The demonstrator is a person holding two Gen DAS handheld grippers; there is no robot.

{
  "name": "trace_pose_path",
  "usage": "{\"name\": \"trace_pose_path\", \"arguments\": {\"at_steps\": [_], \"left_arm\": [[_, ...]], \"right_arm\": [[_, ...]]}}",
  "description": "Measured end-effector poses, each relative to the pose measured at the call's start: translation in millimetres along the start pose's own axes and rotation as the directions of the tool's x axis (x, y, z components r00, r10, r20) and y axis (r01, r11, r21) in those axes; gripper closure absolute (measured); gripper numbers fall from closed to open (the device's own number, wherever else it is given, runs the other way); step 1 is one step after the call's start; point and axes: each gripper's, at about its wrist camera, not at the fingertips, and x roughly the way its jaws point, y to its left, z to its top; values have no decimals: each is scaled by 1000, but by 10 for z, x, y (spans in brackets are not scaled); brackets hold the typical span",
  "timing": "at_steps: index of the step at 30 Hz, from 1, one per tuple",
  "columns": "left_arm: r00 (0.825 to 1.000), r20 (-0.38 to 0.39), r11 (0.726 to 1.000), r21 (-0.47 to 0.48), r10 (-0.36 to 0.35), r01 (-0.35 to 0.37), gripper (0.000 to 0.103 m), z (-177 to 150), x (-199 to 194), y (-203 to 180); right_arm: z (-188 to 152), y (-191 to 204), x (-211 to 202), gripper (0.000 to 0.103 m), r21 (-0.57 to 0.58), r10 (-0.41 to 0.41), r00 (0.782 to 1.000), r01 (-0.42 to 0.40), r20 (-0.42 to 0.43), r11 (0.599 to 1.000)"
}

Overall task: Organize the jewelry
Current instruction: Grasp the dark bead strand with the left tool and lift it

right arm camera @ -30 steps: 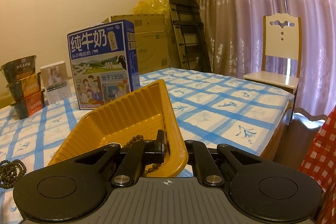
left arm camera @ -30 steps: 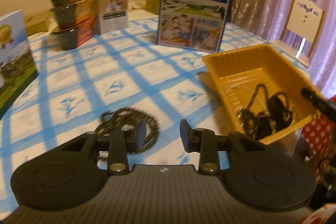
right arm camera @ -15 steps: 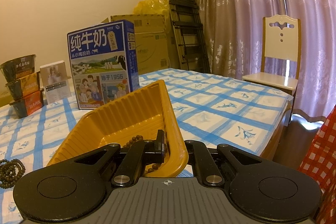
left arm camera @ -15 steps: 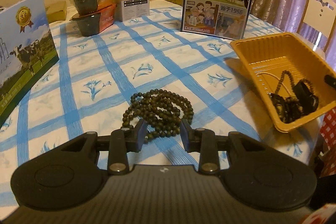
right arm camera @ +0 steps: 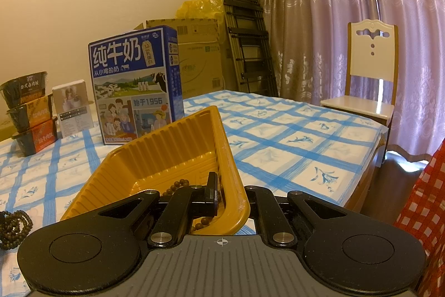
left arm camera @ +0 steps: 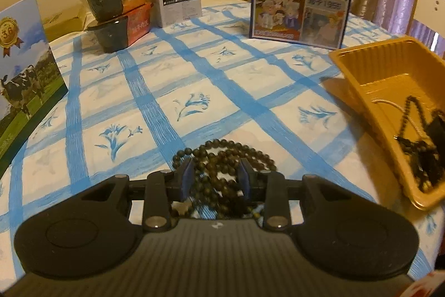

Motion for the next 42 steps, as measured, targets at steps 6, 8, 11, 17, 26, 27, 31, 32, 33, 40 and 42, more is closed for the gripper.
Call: {"name": "trace_pose_path", "arguments": {"at_steps": [6, 8, 11, 17, 26, 27, 31, 32, 33, 40, 42], "left_arm": [[1000, -31, 1000, 16, 5, -4, 77, 35, 181, 23], [999, -43, 1000, 24, -3, 4, 85, 26, 206, 13], [998, -55, 1000, 27, -9, 10, 93, 1, 231, 5], [999, -21, 1000, -3, -25, 25, 97, 33, 85, 40], [994, 66, 996, -26, -82, 84, 97, 188, -441, 19], [993, 73, 995, -27, -90, 92, 97, 201, -489, 7], [987, 95, 991, -29, -128, 131, 97, 247, -678, -82], [985, 99, 989, -27, -143, 146, 97, 257, -720, -115], [982, 105, 987, -27, -155, 159, 97, 264, -757, -141], [960, 115, 966, -13, -256, 259, 97, 298, -900, -420], [953, 116, 959, -6, -281, 284, 97, 314, -913, -527]], "right_arm": [[-7, -2, 2, 96, 0, 0, 1000, 0, -1, 1000], [-6, -2, 2, 96, 0, 0, 1000, 0, -1, 1000], [-7, -1, 2, 96, 0, 0, 1000, 0, -1, 1000], [-8, -1, 4, 96, 0, 0, 1000, 0, -2, 1000], [-20, -7, 15, 96, -1, 1, 1000, -1, -2, 1000], [-19, -9, 15, 96, -1, 2, 1000, -2, -1, 1000], [-19, -4, 14, 96, -4, 0, 1000, 0, -1, 1000], [-22, -2, 19, 96, -4, 1, 1000, -1, 0, 1000], [-22, 3, 27, 96, -6, 1, 1000, -1, 1, 1000], [-29, 14, 33, 96, -6, 2, 1000, -2, 1, 1000], [-29, 14, 33, 96, -6, 2, 1000, -2, 1, 1000]]}}
